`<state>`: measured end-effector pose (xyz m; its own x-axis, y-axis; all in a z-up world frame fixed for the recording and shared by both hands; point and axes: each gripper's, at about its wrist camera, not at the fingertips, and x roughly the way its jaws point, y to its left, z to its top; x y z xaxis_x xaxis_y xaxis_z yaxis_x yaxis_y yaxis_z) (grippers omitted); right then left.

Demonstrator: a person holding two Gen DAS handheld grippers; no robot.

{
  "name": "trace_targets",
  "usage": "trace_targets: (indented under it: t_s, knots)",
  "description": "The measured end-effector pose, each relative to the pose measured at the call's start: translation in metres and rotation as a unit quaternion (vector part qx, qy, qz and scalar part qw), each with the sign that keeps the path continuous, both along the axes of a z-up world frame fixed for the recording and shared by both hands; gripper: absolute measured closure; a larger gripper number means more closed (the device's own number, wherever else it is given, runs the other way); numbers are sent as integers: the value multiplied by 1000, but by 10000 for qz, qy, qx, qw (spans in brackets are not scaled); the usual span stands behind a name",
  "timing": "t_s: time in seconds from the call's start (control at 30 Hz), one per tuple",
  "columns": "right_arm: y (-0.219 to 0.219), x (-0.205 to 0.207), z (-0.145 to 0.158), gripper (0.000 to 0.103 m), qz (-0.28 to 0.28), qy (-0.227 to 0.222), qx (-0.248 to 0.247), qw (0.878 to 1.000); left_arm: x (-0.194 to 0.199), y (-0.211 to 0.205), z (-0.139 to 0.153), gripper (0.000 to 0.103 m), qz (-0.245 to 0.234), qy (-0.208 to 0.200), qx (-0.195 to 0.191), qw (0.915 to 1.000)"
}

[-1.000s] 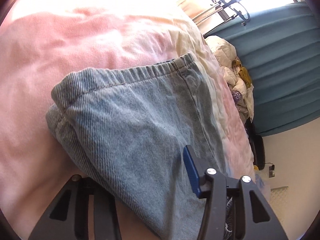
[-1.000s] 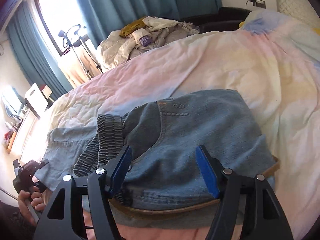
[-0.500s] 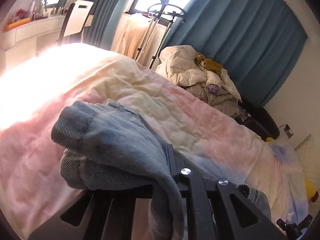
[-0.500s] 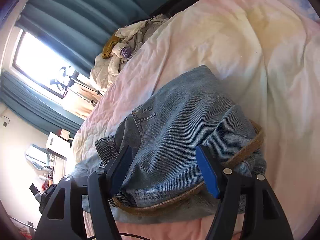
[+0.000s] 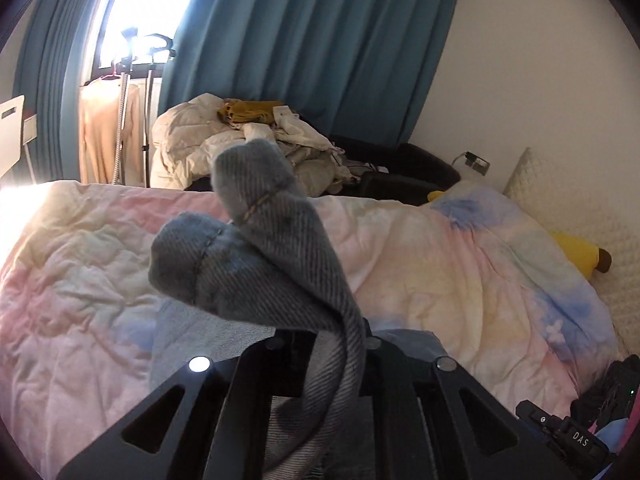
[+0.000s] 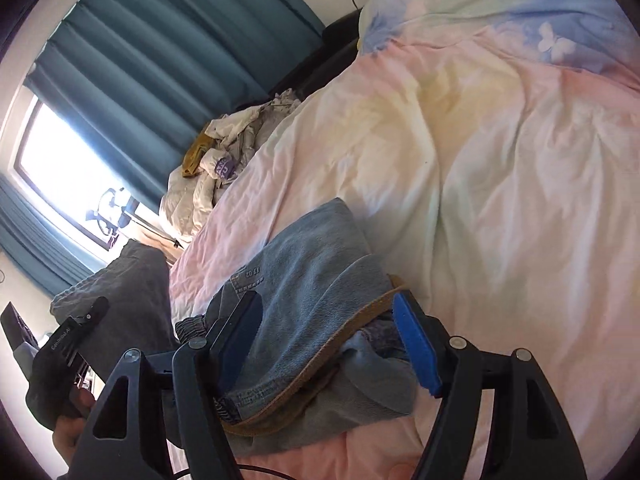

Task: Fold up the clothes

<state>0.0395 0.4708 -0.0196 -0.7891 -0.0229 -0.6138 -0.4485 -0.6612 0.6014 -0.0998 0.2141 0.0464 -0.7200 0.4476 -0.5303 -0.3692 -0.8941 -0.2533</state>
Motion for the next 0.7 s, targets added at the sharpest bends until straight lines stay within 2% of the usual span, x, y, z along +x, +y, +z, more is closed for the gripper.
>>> trace_targets:
  t_s: [0.13,0.37,0.5,0.6,0.7]
  knots:
    - [17,19,6,34,-464,169,102,9987,18,48,-38,95,-455,-227,-355,9981]
    - [38,26,-10,33,-684,169,-372,9968,29,71,-82,95,-471,-577,-590,9955]
    - [37,20,-14,33,-668,88,-371,9970,33,76,-94,94,-550,-685,-807,9929]
    - [31,12,-14,33,-518,39,-255,9983,37,75,-92,93,-590,-682,-966,9912]
    - [26,8,-12,33,-368,78,-166,9992,45,72,-81,91,-634,-447,-1153,9903]
